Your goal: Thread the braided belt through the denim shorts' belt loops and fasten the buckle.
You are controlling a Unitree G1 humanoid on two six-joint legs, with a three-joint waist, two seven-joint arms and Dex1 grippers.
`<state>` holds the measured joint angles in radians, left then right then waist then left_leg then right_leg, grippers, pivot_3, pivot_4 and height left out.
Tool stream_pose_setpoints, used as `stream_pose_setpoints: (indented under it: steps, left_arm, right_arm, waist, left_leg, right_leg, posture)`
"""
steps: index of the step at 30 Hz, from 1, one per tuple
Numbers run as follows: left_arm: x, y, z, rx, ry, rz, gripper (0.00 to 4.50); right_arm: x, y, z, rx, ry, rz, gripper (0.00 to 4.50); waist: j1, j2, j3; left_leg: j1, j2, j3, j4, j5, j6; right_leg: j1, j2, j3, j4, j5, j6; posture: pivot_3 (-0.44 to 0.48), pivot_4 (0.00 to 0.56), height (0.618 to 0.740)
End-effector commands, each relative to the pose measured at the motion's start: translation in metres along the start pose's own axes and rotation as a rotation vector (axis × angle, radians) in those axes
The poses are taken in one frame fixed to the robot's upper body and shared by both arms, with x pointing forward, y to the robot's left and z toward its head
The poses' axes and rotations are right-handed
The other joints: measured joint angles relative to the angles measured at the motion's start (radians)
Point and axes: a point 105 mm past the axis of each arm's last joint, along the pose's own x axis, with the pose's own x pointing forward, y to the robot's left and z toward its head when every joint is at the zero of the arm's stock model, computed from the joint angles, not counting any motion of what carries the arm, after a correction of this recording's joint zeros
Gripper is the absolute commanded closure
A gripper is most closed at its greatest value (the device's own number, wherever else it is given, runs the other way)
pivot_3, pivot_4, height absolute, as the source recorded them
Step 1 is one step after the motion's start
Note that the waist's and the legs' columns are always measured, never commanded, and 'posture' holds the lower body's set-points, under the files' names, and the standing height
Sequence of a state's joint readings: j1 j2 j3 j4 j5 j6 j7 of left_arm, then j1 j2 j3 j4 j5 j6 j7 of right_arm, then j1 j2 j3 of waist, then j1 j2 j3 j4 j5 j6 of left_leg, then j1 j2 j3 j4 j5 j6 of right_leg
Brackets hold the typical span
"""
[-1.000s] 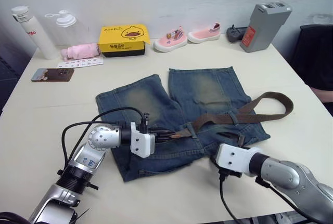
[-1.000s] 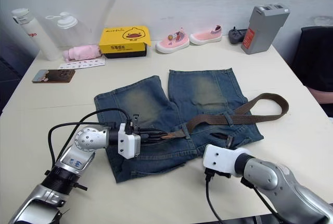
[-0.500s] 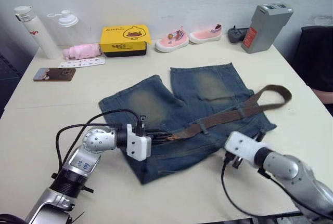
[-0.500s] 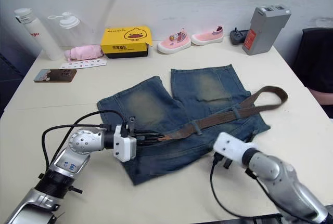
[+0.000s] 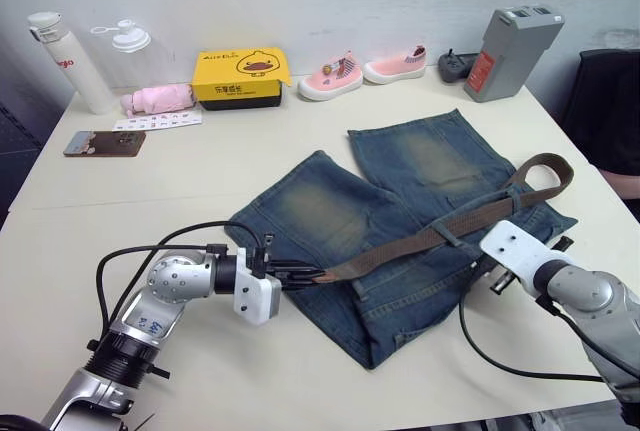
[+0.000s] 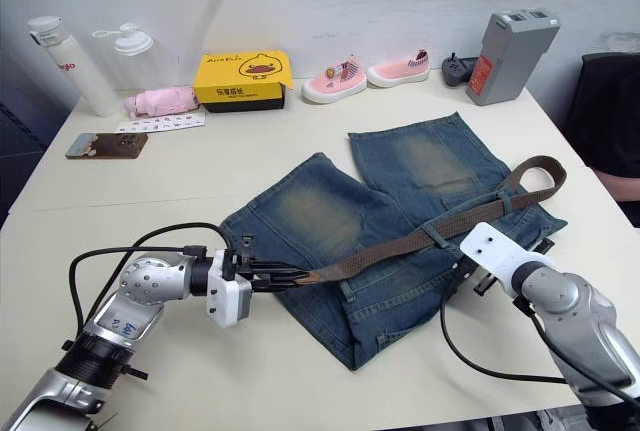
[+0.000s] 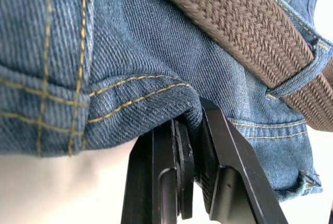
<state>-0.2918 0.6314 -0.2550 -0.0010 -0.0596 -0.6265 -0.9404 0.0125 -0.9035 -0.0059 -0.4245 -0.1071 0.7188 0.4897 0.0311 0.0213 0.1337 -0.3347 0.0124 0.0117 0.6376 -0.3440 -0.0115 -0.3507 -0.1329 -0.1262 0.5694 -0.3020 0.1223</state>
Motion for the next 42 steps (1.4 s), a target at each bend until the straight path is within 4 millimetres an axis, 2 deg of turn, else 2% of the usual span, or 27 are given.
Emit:
stream_pose_setpoints:
  steps: [1,5,6,7,9,12,16,18,20,22,23,26,30,33,35,42]
  left_arm:
    - [-0.003,0.006,0.011,0.028,-0.050,0.042,4.50]
    - [-0.010,0.003,0.013,0.087,-0.065,0.067,4.50]
    - [-0.011,0.003,0.014,0.105,-0.070,0.081,4.50]
    - [-0.012,0.003,0.015,0.118,-0.075,0.089,4.50]
    - [-0.014,-0.001,0.015,0.132,-0.075,0.092,4.50]
    - [-0.015,-0.003,0.015,0.156,-0.082,0.097,4.50]
    - [-0.013,0.000,0.017,0.183,-0.096,0.111,4.50]
    - [-0.012,0.001,0.016,0.196,-0.090,0.108,4.50]
    - [-0.012,0.003,0.016,0.205,-0.089,0.107,4.50]
    - [-0.011,0.005,0.018,0.220,-0.095,0.106,4.50]
    - [-0.011,0.006,0.019,0.235,-0.100,0.107,4.50]
    - [-0.012,0.008,0.021,0.265,-0.104,0.109,4.50]
    - [-0.011,0.003,0.021,0.278,-0.112,0.091,4.50]
    - [-0.011,0.004,0.022,0.279,-0.113,0.094,4.50]
    - [-0.011,0.006,0.023,0.282,-0.114,0.102,4.50]
    - [-0.011,0.006,0.021,0.282,-0.106,0.093,4.50]
  right_arm:
    - [-0.011,-0.014,0.002,0.059,-0.008,-0.053,2.77]
    - [-0.034,-0.022,0.012,0.176,-0.071,-0.010,0.88]
    - [-0.043,-0.021,0.022,0.236,-0.115,0.046,0.32]
    - [-0.051,-0.019,0.029,0.272,-0.147,0.092,0.04]
    - [-0.074,-0.006,0.051,0.456,-0.278,0.278,0.04]
    - [-0.096,0.024,0.059,0.563,-0.299,0.529,0.04]
    - [-0.104,0.052,0.074,0.791,-0.383,0.781,0.04]
    - [-0.115,0.080,0.084,0.849,-0.437,0.981,0.04]
    - [-0.115,0.098,0.093,0.955,-0.478,1.077,0.04]
    - [-0.110,0.111,0.101,1.060,-0.473,1.100,0.04]
    - [-0.107,0.112,0.110,1.149,-0.489,1.096,0.04]
    - [-0.086,0.103,0.130,1.535,-0.436,1.023,0.04]
    - [-0.064,0.101,0.158,1.840,-0.404,0.949,0.04]
    - [-0.059,0.100,0.165,1.904,-0.368,0.918,0.04]
    - [-0.058,0.102,0.165,1.923,-0.334,0.898,0.04]
    - [-0.056,0.108,0.157,1.943,-0.269,0.857,0.04]
  waist:
    - [0.000,0.000,0.000]
    - [-0.002,0.002,0.000]
    - [-0.003,0.002,0.000]
    - [-0.003,0.002,0.000]
    - [-0.003,0.002,0.000]
    - [-0.004,0.003,0.000]
    - [-0.001,0.001,0.000]
    - [-0.002,0.002,0.000]
    - [-0.003,0.003,0.000]
    - [-0.006,0.003,0.000]
    - [-0.008,0.005,0.000]
    - [-0.012,0.005,0.002]
    - [-0.010,0.004,0.003]
    - [-0.011,0.006,0.001]
    - [-0.005,0.004,0.000]
    - [-0.009,0.004,0.000]
  left_leg:
    - [0.000,0.000,0.000,0.000,0.000,0.000]
    - [0.000,0.000,0.000,0.000,0.000,0.000]
    - [0.000,0.000,0.000,0.000,0.000,0.000]
    - [0.000,0.001,0.000,0.000,0.000,0.000]
    - [0.000,0.001,-0.001,0.000,0.000,0.000]
    - [0.001,0.002,-0.002,0.000,0.000,0.000]
    - [0.001,0.002,-0.004,0.000,-0.001,0.002]
    - [0.001,0.002,-0.004,0.000,-0.002,0.002]
    - [0.002,0.002,-0.005,0.000,-0.002,0.003]
    - [0.001,0.000,-0.005,-0.001,-0.002,0.002]
    - [0.001,0.000,-0.004,-0.001,-0.002,0.002]
    - [0.001,0.000,-0.003,-0.001,-0.002,0.002]
    - [0.001,0.000,-0.003,-0.001,-0.002,0.001]
    - [0.002,0.002,-0.003,-0.002,-0.001,-0.001]
    - [0.000,0.001,-0.002,-0.002,-0.001,0.000]
    - [0.000,0.002,-0.002,-0.002,-0.002,0.002]
  right_leg:
    - [0.000,0.000,0.000,0.000,0.000,0.000]
    - [0.000,0.000,0.000,0.000,0.000,0.000]
    - [0.000,0.000,0.000,0.000,0.000,0.000]
    - [0.000,0.001,0.000,0.000,0.000,0.000]
    - [0.000,0.001,0.000,0.000,0.000,0.000]
    - [0.001,0.002,0.000,0.000,0.000,0.000]
    - [0.004,0.000,-0.002,-0.001,0.000,-0.001]
    - [0.005,-0.001,-0.002,-0.002,0.000,-0.001]
    - [0.006,-0.001,-0.003,-0.002,0.000,-0.001]
    - [0.007,0.000,-0.004,-0.002,0.000,-0.001]
    - [0.007,-0.001,-0.003,-0.001,0.000,-0.001]
    - [0.007,-0.003,-0.002,0.000,0.000,-0.001]
    - [0.007,-0.001,-0.003,0.000,0.000,-0.001]
    - [0.005,0.001,-0.003,0.000,0.000,0.000]
    - [-0.003,-0.003,-0.001,0.007,0.000,0.000]
    - [-0.004,-0.001,0.000,0.005,0.000,-0.001]
  posture:
    - [0.000,0.150,0.712]
    - [0.000,0.150,0.712]
    - [0.000,0.150,0.712]
    - [0.000,0.150,0.712]
    - [0.000,0.150,0.712]
    - [0.000,0.150,0.712]
    - [0.000,0.150,0.712]
    - [0.000,0.150,0.712]
    - [0.000,0.150,0.712]
    - [0.000,0.150,0.712]
    - [0.000,0.150,0.712]
    - [0.000,0.150,0.712]
    - [0.000,0.150,0.712]
    - [0.000,0.150,0.712]
    - [0.000,0.150,0.712]
    - [0.000,0.150,0.712]
